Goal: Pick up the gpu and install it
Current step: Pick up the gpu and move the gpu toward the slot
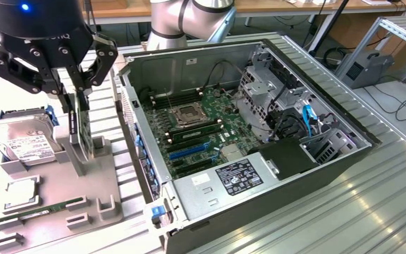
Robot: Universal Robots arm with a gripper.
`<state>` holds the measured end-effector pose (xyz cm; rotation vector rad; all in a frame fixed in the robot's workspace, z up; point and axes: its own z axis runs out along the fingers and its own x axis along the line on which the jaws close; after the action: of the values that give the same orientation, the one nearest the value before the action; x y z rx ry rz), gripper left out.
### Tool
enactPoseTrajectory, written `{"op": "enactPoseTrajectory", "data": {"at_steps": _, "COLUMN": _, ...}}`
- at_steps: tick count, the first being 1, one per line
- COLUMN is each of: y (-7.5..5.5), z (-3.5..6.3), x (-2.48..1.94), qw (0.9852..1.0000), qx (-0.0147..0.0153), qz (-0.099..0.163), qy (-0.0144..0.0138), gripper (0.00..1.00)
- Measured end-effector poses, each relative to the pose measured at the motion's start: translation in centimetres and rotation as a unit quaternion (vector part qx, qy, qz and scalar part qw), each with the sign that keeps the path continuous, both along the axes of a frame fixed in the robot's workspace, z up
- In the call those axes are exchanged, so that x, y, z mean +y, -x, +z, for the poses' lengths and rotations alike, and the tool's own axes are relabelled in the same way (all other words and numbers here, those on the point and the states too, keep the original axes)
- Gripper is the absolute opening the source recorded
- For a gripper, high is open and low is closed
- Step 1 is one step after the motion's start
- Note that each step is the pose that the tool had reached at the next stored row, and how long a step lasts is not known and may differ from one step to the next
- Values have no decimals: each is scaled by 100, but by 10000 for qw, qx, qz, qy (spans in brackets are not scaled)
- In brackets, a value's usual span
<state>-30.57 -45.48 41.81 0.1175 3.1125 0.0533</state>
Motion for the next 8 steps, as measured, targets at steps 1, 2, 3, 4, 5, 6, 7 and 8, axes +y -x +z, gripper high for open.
{"op": "enactPoseTrajectory", "data": {"at_steps": 1, "y": 0, "z": 10, "x": 0, "qw": 10000, "qx": -1, "qz": 0, "qy": 0, "gripper": 26}}
{"op": "enactPoseTrajectory", "data": {"at_steps": 2, "y": 0, "z": 16, "x": 0, "qw": 10000, "qx": 0, "qz": 0, "qy": 0, "gripper": 26}}
{"op": "enactPoseTrajectory", "data": {"at_steps": 3, "y": 0, "z": 19, "x": 0, "qw": 10000, "qx": 0, "qz": 0, "qy": 0, "gripper": 26}}
{"op": "enactPoseTrajectory", "data": {"at_steps": 4, "y": 0, "z": 22, "x": 0, "qw": 10000, "qx": -1, "qz": 0, "qy": 0, "gripper": 26}}
{"op": "enactPoseTrajectory", "data": {"at_steps": 5, "y": 0, "z": 26, "x": 0, "qw": 10000, "qx": -1, "qz": 0, "qy": 0, "gripper": 26}}
{"op": "enactPoseTrajectory", "data": {"at_steps": 6, "y": 0, "z": 29, "x": 0, "qw": 10000, "qx": -1, "qz": 0, "qy": 1, "gripper": 26}}
{"op": "enactPoseTrajectory", "data": {"at_steps": 7, "y": 0, "z": 31, "x": 0, "qw": 10000, "qx": -1, "qz": 0, "qy": 1, "gripper": 26}}
{"op": "enactPoseTrajectory", "data": {"at_steps": 8, "y": 0, "z": 34, "x": 0, "qw": 10000, "qx": 0, "qz": 0, "qy": 0, "gripper": 26}}
